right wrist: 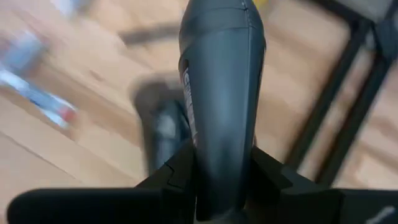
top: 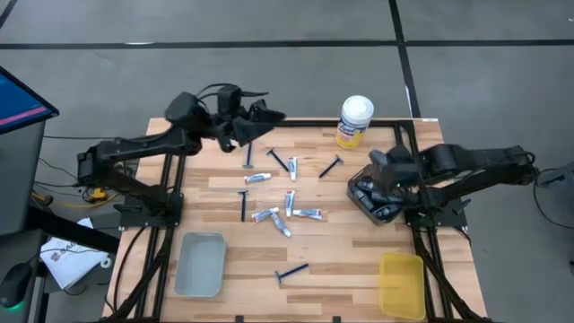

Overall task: Pick & Place Travel size toiletries
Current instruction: Put the gray deodorant into the black bin

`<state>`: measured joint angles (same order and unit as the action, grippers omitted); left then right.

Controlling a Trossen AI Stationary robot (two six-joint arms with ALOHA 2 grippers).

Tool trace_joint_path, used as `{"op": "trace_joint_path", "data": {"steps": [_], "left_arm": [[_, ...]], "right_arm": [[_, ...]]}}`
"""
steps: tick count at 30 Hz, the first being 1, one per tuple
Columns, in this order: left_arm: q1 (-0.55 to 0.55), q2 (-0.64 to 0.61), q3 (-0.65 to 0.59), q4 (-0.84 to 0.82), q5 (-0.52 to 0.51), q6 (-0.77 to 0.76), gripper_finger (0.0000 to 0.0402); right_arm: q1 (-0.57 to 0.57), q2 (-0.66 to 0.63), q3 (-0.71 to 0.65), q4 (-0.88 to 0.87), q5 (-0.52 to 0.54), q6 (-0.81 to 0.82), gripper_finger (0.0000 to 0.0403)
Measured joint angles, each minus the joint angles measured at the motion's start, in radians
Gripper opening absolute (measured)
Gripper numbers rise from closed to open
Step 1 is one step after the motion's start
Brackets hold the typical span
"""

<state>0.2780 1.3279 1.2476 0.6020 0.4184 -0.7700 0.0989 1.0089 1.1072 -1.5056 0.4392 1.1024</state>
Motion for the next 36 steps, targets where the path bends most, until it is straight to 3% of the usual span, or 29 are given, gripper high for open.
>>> {"op": "trace_joint_path", "data": {"steps": [5, 12, 27, 31, 36], "left_arm": [[0.004, -0.075, 0.000, -0.083, 0.001, 0.057, 0.0273], [0.005, -0.142, 0.000, -0.165, 0.002, 0.086, 0.0273], [0.005, -0.177, 0.000, -0.181, 0.002, 0.052, 0.0273], [0.005, -0.177, 0.000, -0.193, 0.003, 0.047, 0.0273], [0.004, -0.177, 0.000, -0.273, 0.005, 0.047, 0.0273]], "right_arm": [[0.026, 0.004, -0.127, 0.028, -0.084, 0.125, 0.0082], [0.021, 0.103, -0.164, 0.053, -0.173, 0.179, 0.0082], [-0.087, 0.407, -0.164, 0.095, -0.236, 0.063, 0.0099], [-0.108, 0.430, -0.144, 0.124, -0.235, 0.016, 0.0121], [-0.130, 0.431, -0.102, 0.131, -0.235, -0.038, 0.0181]]}}
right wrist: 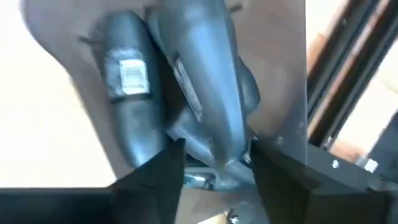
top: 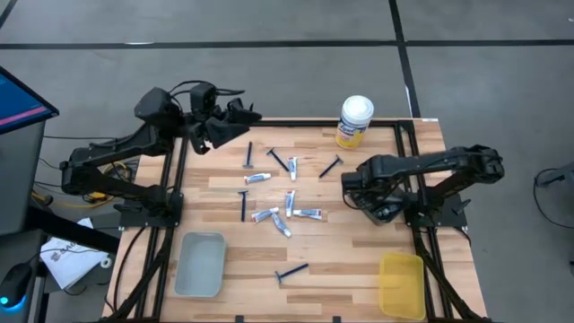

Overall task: Pick & Place Travel size toiletries
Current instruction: Put the gray deodorant into the black bin, then put the blue razor into the gray bin

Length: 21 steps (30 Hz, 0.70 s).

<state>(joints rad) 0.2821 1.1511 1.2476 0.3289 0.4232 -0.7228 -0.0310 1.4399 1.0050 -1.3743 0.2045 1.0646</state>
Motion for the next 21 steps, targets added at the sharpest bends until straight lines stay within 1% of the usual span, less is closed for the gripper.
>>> {"op": "trace_joint_path", "data": {"steps": [2, 5, 7, 10, 12, 14, 16, 18, 21], "left_arm": [[0.000, -0.002, 0.000, -0.049, 0.004, 0.017, 0.0273], [0.000, -0.007, 0.000, -0.173, 0.043, 0.081, 0.0273], [0.000, -0.020, 0.000, -0.315, 0.057, 0.135, 0.0273], [0.000, -0.038, 0.000, -0.547, 0.052, 0.275, 0.0273], [0.000, -0.041, 0.000, -0.707, 0.007, 0.357, 0.0273], [-0.005, -0.038, 0.000, -0.857, -0.060, 0.415, 0.0273], [-0.014, -0.027, 0.000, -0.957, -0.124, 0.461, 0.0273], [-0.029, -0.023, -0.026, -0.999, -0.166, 0.496, 0.0273], [-0.062, -0.031, -0.108, -0.999, -0.192, 0.509, 0.0273]], "right_arm": [[-0.010, -0.003, 0.026, -0.002, 0.003, -0.032, 0.0208], [-0.020, -0.024, 0.076, -0.005, 0.006, -0.072, 0.0240], [-0.020, -0.049, 0.116, -0.009, 0.023, -0.080, 0.0250], [-0.013, -0.104, 0.184, -0.009, 0.060, -0.082, 0.0253], [-0.007, -0.142, 0.225, -0.009, 0.075, -0.081, 0.0253], [-0.004, -0.183, 0.264, -0.008, 0.086, -0.079, 0.0253], [-0.002, -0.222, 0.289, -0.007, 0.091, -0.068, 0.0253], [-0.002, -0.254, 0.302, 0.002, 0.102, -0.052, 0.0253], [0.011, -0.301, 0.300, 0.033, 0.118, -0.044, 0.0253]]}}
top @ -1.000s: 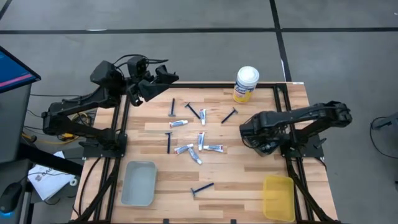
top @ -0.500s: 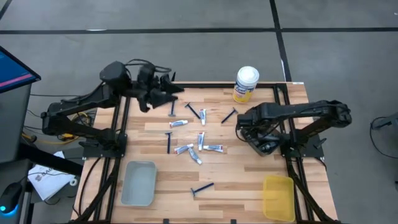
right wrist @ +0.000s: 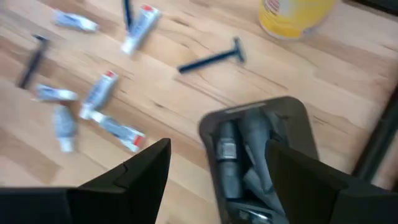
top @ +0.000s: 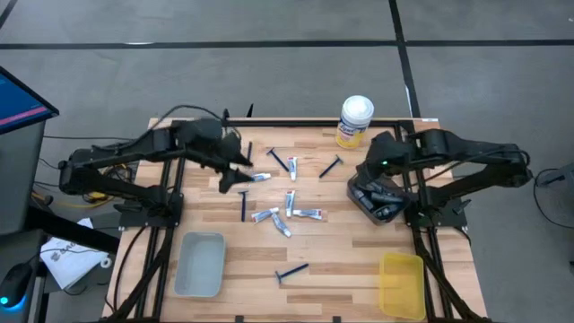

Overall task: Pick & Place Travel size toiletries
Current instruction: Put the blue razor into the gray bin

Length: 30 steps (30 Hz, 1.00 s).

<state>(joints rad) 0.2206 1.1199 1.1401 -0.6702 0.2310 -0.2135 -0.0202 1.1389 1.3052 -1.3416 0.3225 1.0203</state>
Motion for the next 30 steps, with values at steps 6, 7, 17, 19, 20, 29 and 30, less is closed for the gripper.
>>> {"op": "trace_joint_path", "data": {"steps": [6, 7, 17, 19, 20, 29, 30], "left_arm": [[-0.055, -0.038, -0.237, 0.025, -0.104, -0.026, 0.0273], [-0.058, -0.041, -0.278, 0.040, -0.126, -0.046, 0.0273], [-0.146, -0.031, -0.506, 0.176, -0.384, -0.212, 0.0273], [-0.163, -0.031, -0.517, 0.176, -0.501, -0.218, 0.0273], [-0.169, -0.031, -0.520, 0.179, -0.548, -0.219, 0.0273], [-0.262, 0.086, -0.520, 0.198, -0.633, -0.474, 0.0273], [-0.282, 0.108, -0.520, 0.200, -0.632, -0.500, 0.0273]], "right_arm": [[0.054, -0.038, 0.000, 0.018, 0.067, 0.010, 0.0253], [0.061, -0.040, -0.001, 0.016, 0.081, 0.011, 0.0253], [0.084, -0.016, -0.002, 0.014, 0.126, 0.027, 0.0253], [0.084, -0.009, 0.000, 0.015, 0.127, 0.027, 0.0253], [0.084, -0.009, 0.000, 0.014, 0.127, 0.027, 0.0253], [0.086, 0.012, -0.001, 0.031, 0.126, 0.027, 0.0253], [0.086, 0.012, -0.001, 0.037, 0.126, 0.027, 0.0253]]}}
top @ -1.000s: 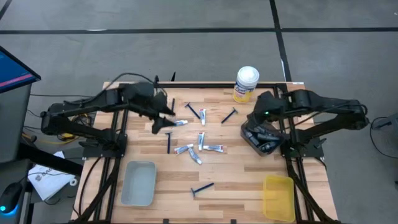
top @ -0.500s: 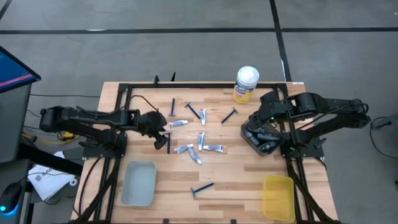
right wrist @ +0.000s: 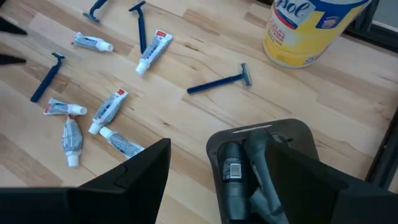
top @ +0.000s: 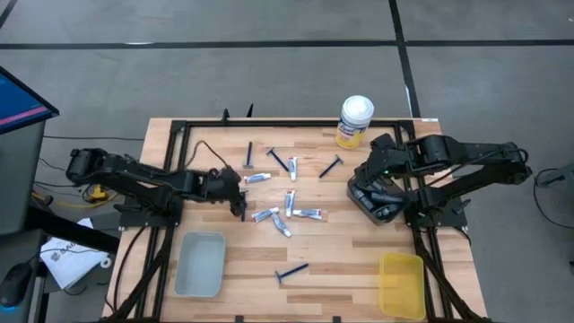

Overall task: Pick & Place Travel size toiletries
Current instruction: Put the blue razor into the gray bin

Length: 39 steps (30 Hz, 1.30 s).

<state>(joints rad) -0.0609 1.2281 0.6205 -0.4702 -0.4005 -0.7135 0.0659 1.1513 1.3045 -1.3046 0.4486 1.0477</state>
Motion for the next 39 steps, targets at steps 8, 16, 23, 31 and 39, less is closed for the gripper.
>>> {"op": "trace_joint_path", "data": {"steps": [8, 16, 23, 31, 39], "left_arm": [[-0.104, 0.203, 0.000, 0.006, 0.004, -0.232, 0.0273], [-0.117, 0.310, 0.005, 0.033, -0.010, -0.274, 0.0252], [-0.114, 0.321, 0.004, 0.030, -0.003, -0.344, 0.0135], [-0.093, 0.309, 0.002, 0.036, 0.001, -0.308, 0.0016], [-0.044, 0.110, -0.002, 0.033, 0.023, -0.231, 0.0011]], "right_arm": [[0.000, -0.001, 0.000, 0.011, -0.001, 0.000, 0.0253], [0.000, -0.001, 0.000, 0.020, -0.003, 0.000, 0.0253], [0.027, -0.001, 0.000, 0.019, -0.006, 0.000, 0.0253], [0.046, -0.001, 0.000, 0.019, -0.003, 0.000, 0.0253], [0.045, -0.001, 0.000, 0.019, -0.001, -0.015, 0.0253]]}}
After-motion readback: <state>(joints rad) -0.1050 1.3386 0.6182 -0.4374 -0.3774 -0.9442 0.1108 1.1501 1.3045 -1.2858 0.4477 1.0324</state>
